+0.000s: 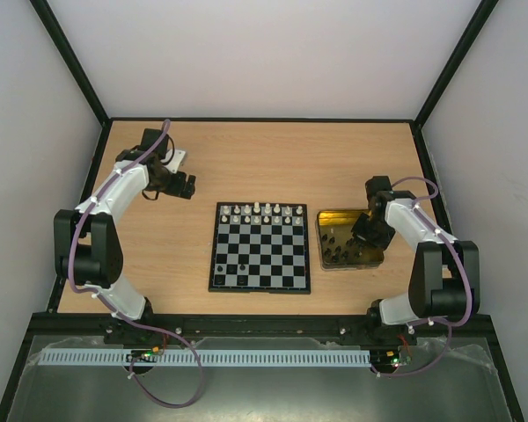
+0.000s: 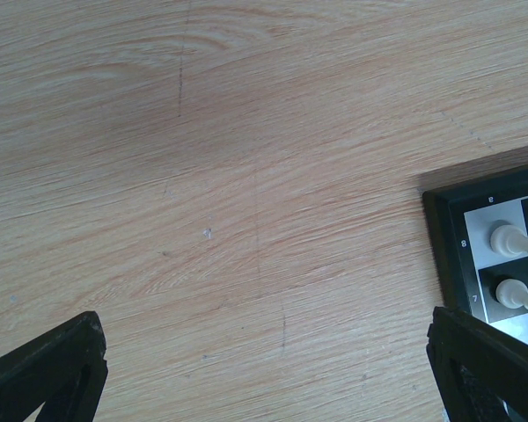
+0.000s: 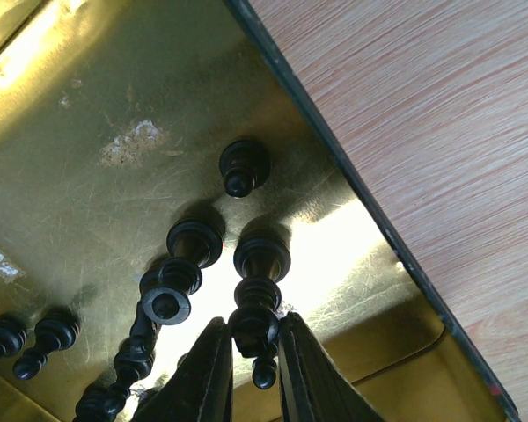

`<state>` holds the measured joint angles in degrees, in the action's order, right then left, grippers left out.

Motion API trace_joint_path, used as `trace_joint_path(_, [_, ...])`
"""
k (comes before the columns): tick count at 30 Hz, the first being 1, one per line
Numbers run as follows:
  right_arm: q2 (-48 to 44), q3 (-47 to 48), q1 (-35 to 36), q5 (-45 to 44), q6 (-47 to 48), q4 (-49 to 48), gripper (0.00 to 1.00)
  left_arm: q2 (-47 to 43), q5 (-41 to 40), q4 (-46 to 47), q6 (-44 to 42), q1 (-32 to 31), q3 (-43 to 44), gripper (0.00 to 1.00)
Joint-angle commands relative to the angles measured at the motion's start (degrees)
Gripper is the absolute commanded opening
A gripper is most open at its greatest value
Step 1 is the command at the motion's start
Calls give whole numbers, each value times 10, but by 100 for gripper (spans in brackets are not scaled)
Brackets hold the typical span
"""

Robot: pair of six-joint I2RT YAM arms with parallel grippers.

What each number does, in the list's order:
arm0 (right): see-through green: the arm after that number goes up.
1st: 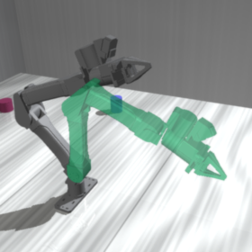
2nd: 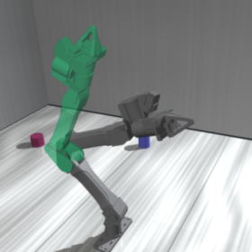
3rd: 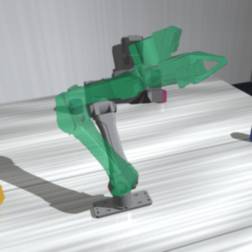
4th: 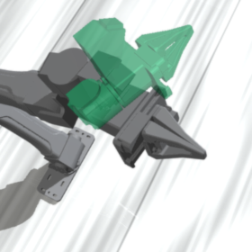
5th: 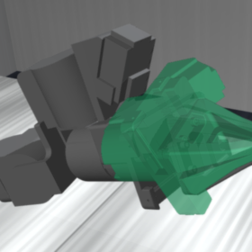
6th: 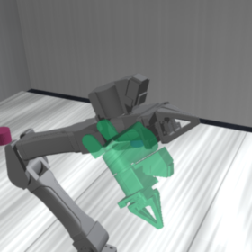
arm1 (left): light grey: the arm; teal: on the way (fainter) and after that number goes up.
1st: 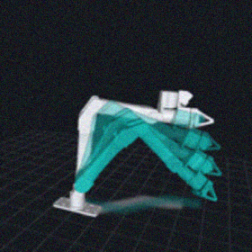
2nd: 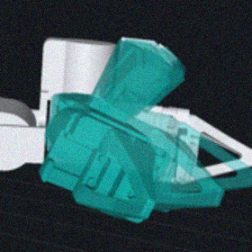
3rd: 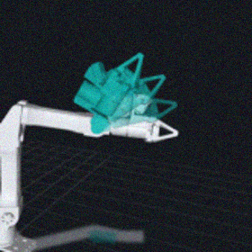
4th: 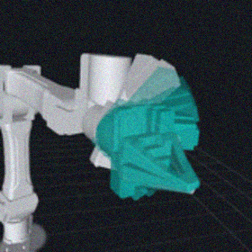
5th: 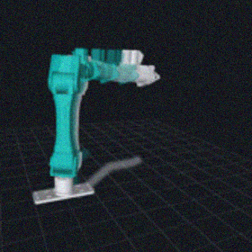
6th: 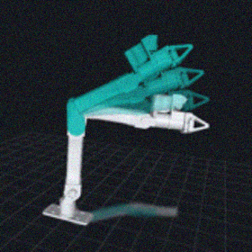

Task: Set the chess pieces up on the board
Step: Pick up the chess piece from the storage box.

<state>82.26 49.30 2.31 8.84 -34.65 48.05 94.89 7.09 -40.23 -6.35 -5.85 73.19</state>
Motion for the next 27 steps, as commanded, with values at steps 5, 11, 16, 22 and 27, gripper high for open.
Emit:
trace_joint_path(5, [11,-11,-3,-15,6,-11,16,-5,6,-7,2,-2,11,99])
trace_joint_path(11, [8,-18,-3,-16,5,-14,20,-5,6,-7,1,-2,11,99])
trace_joint_path(16, [5,-19,-3,-18,4,-12,14,-5,7,-6,1,-2,10,99])
trace_joint_path(22, [1,-18,-3,-19,3,-9,6,-5,7,-5,1,-2,7,99])
trace_joint_path(27, [-5,-4,-3,-20,0,4,3,-8,8,-4,1,-2,5,99])
